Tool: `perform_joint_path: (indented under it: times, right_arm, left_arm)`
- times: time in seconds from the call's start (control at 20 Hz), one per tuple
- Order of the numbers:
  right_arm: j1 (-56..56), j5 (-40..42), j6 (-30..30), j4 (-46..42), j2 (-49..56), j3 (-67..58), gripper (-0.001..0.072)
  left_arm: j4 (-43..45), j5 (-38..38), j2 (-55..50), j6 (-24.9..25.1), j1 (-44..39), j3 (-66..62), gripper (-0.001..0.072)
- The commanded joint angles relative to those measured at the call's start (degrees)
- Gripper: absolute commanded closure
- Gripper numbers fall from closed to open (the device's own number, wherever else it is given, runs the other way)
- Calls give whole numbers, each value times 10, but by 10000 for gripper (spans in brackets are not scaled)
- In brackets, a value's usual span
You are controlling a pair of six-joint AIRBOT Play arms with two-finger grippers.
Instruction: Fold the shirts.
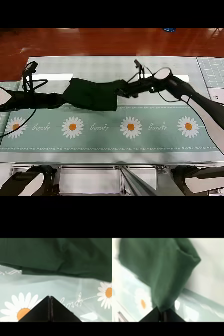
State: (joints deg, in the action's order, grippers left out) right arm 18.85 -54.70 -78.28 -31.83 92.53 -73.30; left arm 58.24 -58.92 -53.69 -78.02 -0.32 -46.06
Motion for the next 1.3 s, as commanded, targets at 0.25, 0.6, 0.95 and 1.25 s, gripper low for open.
perform_joint_path:
  times: [0.25, 0.6, 0.95, 1.25]
  right_arm:
    - [-34, -129, -92, -144, 0, -274, 687]
    - [-213, -243, -149, -202, -61, -354, 688]
    - [-392, -303, -227, -202, -146, -354, 688]
    - [-481, -455, -276, -346, -201, -354, 689]
  left_arm:
    - [0, 0, -43, 0, -1, 0, 687]
    - [-5, -2, -47, 0, -2, 0, 688]
    - [-47, -3, -47, 0, -2, 0, 687]
    - [-47, -11, -46, 1, -2, 0, 687]
